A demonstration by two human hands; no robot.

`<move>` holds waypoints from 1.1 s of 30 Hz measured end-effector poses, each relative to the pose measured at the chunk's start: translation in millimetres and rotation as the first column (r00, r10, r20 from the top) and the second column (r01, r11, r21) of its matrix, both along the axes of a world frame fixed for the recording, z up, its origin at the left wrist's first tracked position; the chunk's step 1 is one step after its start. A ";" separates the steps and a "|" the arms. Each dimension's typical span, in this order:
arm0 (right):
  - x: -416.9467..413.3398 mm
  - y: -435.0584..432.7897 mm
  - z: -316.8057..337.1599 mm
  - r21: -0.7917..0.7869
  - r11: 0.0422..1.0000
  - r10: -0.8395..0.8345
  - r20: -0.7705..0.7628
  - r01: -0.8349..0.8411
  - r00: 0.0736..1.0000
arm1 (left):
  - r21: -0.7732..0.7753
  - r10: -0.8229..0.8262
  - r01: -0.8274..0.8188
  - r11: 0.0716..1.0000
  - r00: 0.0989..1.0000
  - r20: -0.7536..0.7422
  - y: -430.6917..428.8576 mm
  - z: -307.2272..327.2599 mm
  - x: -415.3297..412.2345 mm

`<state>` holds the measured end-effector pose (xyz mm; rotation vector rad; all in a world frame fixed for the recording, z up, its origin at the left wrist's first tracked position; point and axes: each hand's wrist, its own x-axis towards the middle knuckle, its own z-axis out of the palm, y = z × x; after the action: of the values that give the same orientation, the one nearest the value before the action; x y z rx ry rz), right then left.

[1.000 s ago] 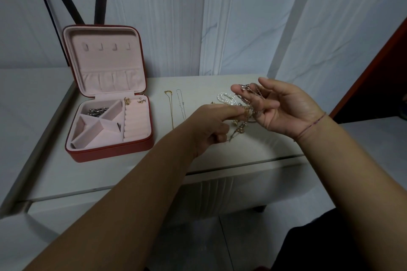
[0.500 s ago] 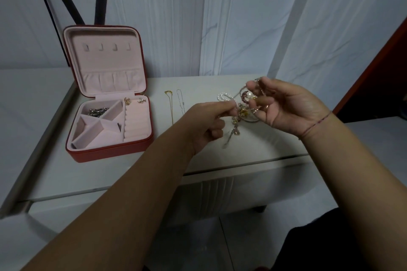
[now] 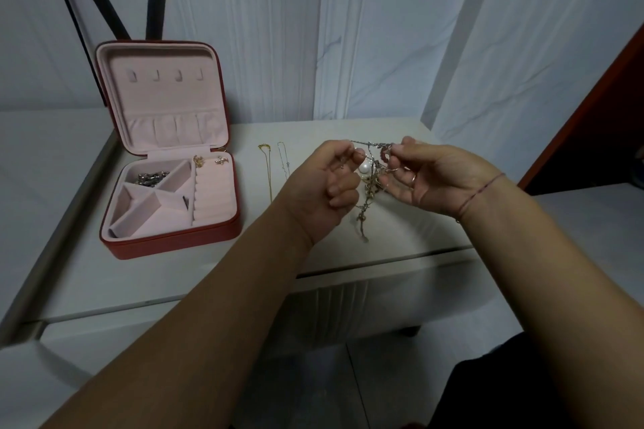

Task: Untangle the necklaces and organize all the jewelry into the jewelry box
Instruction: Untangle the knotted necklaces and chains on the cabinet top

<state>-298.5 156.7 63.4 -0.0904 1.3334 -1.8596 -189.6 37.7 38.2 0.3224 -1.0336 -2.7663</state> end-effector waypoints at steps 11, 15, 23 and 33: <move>6.6 -4.5 -3.2 0.255 0.927 -0.084 -0.573 0.275 0.815 | -0.406 0.052 -0.023 0.914 0.997 0.061 -0.1 1.4 1.2; 6.9 -5.2 -6.0 0.249 0.949 -0.063 -0.445 0.191 0.893 | -0.559 0.202 -0.112 0.822 0.974 0.100 -2.6 0.2 2.7; 10.0 -11.0 -4.1 0.146 0.989 0.023 -0.301 0.022 0.953 | -0.730 0.367 -0.191 0.656 0.926 0.088 -3.1 3.1 5.3; 0.6 -1.3 -6.9 0.254 0.967 0.125 -0.484 0.002 0.866 | -0.726 0.392 -0.204 0.657 0.915 0.097 -21.6 8.6 16.7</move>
<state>-297.9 155.4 56.5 -0.5083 1.8816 -1.6567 -173.0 16.1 46.8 0.6525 -1.8105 -1.8654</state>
